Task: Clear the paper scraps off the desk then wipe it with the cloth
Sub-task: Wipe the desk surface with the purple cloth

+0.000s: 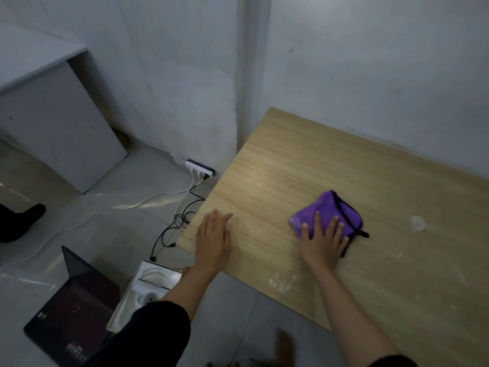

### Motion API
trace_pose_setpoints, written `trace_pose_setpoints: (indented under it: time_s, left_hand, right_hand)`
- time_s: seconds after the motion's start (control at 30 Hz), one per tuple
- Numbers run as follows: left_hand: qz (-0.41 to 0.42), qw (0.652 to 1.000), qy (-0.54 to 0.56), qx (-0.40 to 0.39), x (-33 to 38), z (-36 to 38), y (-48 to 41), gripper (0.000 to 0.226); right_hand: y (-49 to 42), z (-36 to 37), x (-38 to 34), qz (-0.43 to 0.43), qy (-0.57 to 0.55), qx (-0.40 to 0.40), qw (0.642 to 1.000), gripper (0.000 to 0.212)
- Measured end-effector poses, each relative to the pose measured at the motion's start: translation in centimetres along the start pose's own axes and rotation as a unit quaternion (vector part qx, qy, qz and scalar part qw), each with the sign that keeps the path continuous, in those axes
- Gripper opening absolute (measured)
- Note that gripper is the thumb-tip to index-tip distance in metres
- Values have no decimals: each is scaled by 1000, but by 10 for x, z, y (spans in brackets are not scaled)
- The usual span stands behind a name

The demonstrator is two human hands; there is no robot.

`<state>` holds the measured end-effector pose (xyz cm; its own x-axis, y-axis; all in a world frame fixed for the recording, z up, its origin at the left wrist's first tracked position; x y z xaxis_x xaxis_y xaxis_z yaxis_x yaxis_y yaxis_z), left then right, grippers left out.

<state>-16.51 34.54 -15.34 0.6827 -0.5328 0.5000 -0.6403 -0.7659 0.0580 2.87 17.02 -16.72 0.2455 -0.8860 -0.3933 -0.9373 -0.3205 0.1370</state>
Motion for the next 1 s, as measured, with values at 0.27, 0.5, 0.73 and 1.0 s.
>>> trace_pose_setpoints:
  time_s: [0.27, 0.5, 0.73, 1.0]
  left_hand:
    - [55, 998, -16, -28, 54, 25, -39, 59]
    - [76, 996, -4, -48, 111, 51, -80, 40]
    - [81, 995, 1, -50, 151, 74, -105, 41]
    - [93, 990, 77, -68, 205, 84, -142, 40]
  right_hand:
    - [33, 20, -41, -276, 27, -90, 956, 53]
    - [-52, -39, 69, -33, 28, 13, 999, 53]
    - [-154, -54, 51, -2, 14, -34, 999, 55]
    - [-157, -71, 13, -143, -162, 13, 976, 28]
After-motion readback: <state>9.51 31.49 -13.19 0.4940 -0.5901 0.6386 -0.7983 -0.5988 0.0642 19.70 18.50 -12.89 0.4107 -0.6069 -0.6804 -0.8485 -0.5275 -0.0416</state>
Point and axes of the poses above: each hand's wrist, its own y-axis away from the middle knuckle, its own z-axis out of the palm, x = y × z, the point moved 5 cm from there along -y, towards the middle knuckle, and after that the axes turned 5 degrees about -y, right-handed, at the moved point
